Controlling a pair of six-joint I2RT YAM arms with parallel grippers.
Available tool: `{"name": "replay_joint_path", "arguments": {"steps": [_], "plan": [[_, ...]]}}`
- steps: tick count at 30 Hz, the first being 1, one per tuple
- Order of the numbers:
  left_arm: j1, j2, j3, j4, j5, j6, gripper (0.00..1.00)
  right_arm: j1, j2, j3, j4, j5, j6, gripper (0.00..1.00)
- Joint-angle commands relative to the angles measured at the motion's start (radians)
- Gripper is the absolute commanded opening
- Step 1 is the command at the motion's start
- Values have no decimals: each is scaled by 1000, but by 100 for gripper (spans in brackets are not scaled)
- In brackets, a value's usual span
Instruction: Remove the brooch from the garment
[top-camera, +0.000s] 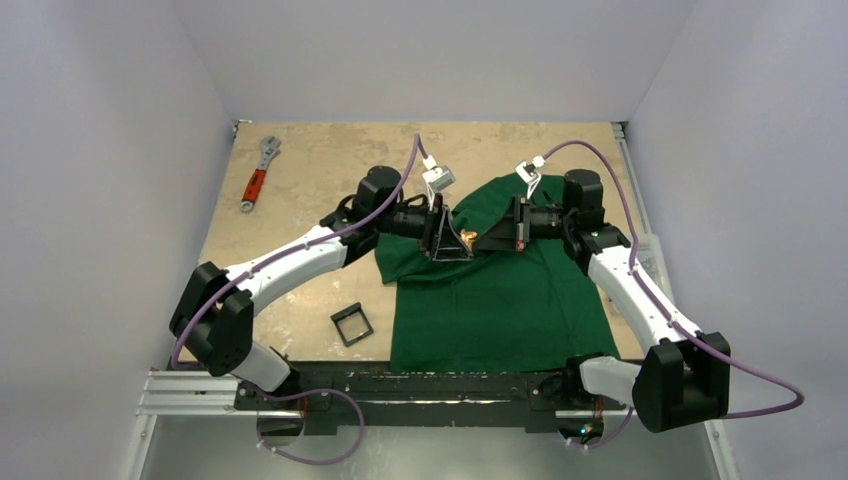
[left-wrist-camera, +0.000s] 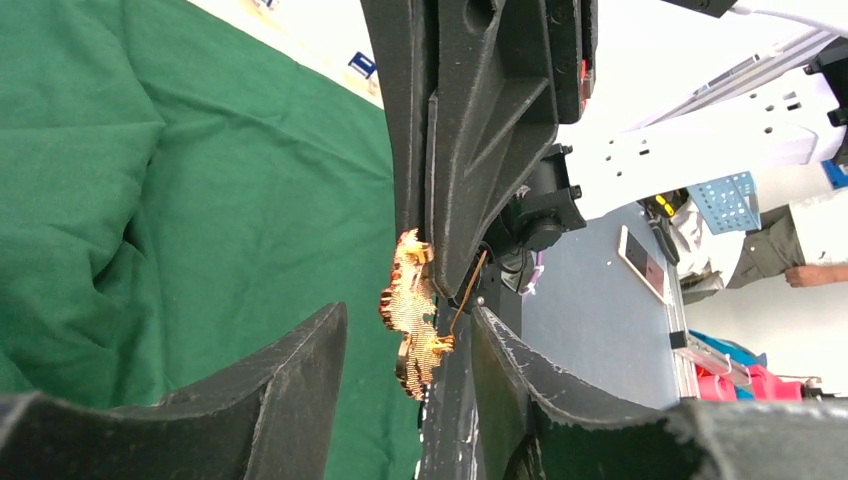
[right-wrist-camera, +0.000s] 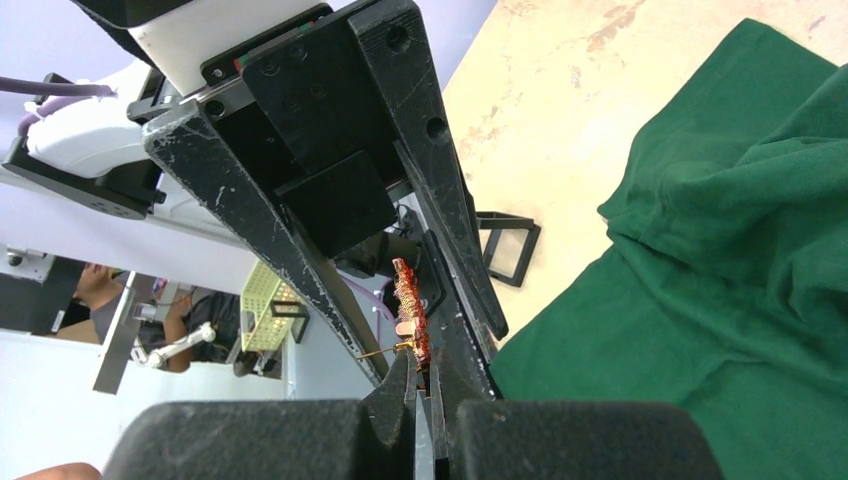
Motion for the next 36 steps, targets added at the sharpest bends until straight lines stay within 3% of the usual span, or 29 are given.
{"name": "replay_joint_path", "arguments": {"steps": [1, 17, 36], "plan": [[13, -45, -15, 110, 26, -49, 48, 1, 2, -1, 40, -32, 20, 0], [31, -32, -3, 139, 4, -93, 43, 1, 4, 4, 31, -31, 13, 0], [47, -2, -3, 159, 25, -130, 28, 1, 3, 29, -23, -12, -63, 0]]}}
